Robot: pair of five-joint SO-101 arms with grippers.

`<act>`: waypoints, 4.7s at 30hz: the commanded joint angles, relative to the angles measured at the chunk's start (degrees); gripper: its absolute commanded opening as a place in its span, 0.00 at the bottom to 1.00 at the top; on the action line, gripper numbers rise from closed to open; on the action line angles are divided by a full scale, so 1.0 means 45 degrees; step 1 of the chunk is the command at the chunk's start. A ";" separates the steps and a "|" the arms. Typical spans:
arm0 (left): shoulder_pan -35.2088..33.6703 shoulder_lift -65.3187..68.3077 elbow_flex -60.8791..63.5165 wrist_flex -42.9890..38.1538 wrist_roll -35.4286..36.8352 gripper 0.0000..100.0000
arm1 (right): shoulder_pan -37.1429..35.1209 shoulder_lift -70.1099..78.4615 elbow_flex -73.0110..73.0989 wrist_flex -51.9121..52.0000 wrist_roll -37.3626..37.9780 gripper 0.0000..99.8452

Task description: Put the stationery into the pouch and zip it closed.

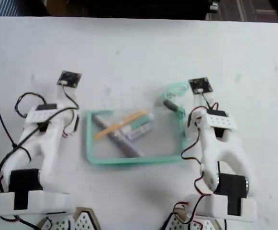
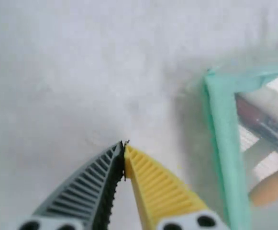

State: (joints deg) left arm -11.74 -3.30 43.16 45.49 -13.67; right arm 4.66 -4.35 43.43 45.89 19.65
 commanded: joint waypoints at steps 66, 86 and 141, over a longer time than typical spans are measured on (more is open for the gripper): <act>0.3409 -1.3353 -1.3245 1.2601 -0.0391 0.02 | -0.2413 -1.4037 -1.1175 1.1790 0.0020 0.02; 0.3311 -2.2789 -0.4024 0.7853 -0.2071 0.02 | -0.2608 -2.2164 -0.6759 1.0501 -0.1055 0.02; 0.1612 -2.2476 1.1956 0.3380 0.1817 0.13 | -0.2510 -2.1929 1.1878 0.0791 -0.3302 0.02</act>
State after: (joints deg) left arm -4.44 -103.87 97.05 56.57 -9.27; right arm -6.95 -102.81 96.35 46.51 5.49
